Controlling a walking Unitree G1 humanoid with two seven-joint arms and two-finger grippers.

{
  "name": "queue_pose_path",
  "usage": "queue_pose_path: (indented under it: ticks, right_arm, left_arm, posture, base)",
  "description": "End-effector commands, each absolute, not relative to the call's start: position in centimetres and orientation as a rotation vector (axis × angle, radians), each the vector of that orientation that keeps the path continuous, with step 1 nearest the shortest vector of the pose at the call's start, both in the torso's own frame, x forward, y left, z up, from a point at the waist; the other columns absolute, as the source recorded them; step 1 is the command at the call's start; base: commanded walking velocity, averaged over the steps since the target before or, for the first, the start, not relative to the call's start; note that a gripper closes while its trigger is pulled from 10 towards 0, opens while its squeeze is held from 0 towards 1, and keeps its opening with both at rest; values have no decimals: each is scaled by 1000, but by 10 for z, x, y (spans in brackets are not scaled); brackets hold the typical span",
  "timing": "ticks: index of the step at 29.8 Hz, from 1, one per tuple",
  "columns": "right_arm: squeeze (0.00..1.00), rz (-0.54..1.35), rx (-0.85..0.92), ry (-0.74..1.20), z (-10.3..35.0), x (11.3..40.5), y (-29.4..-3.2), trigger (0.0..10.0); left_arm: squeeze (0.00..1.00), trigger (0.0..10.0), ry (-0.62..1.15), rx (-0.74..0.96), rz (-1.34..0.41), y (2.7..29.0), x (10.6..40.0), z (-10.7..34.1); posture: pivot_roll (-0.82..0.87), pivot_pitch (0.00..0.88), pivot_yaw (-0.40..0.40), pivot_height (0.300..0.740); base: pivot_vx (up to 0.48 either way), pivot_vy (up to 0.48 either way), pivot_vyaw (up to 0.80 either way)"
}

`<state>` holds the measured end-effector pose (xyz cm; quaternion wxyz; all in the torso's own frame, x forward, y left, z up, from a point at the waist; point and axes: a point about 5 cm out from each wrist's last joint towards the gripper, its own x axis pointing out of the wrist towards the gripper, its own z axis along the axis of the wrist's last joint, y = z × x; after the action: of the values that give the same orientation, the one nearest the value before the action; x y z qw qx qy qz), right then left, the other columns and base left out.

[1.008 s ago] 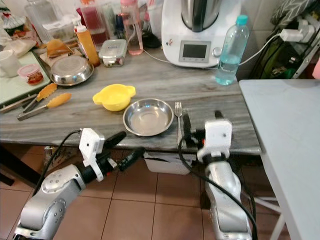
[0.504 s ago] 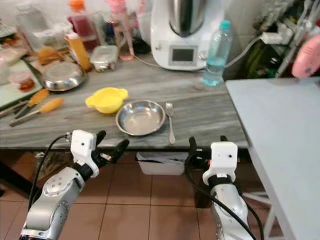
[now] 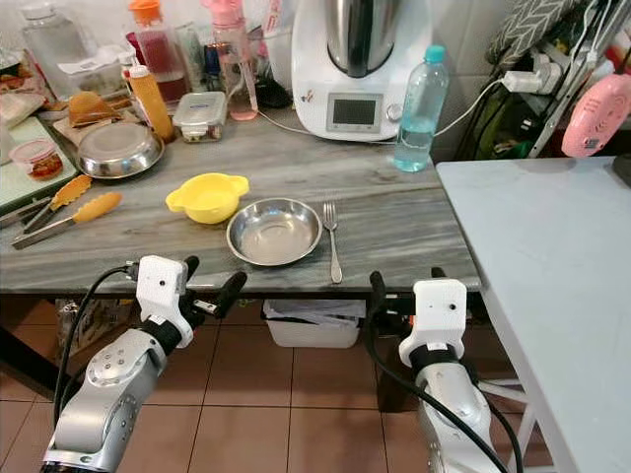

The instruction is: Setting the table

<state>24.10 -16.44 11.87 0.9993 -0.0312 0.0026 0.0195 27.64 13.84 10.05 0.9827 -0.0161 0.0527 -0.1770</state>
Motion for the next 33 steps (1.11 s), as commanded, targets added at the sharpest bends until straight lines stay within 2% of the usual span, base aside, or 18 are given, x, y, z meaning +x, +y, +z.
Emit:
queue_pose_path:
  ticks: [1, 33]
  right_arm:
    - [0, 55, -57, -6, 123, 240, -162, 10000]
    - [0, 59, -53, -10, 125, 248, -162, 10000]
  left_arm:
    - [0, 10000, 110, -13, -336, 139, 277, 99]
    - [0, 10000, 101, -1, -373, 132, 282, 101]
  posture:
    - [-111, 27, 46, 740]
    - [-107, 12, 56, 740]
  base:
    - [-304, 0, 0]
    - [-322, 0, 0]
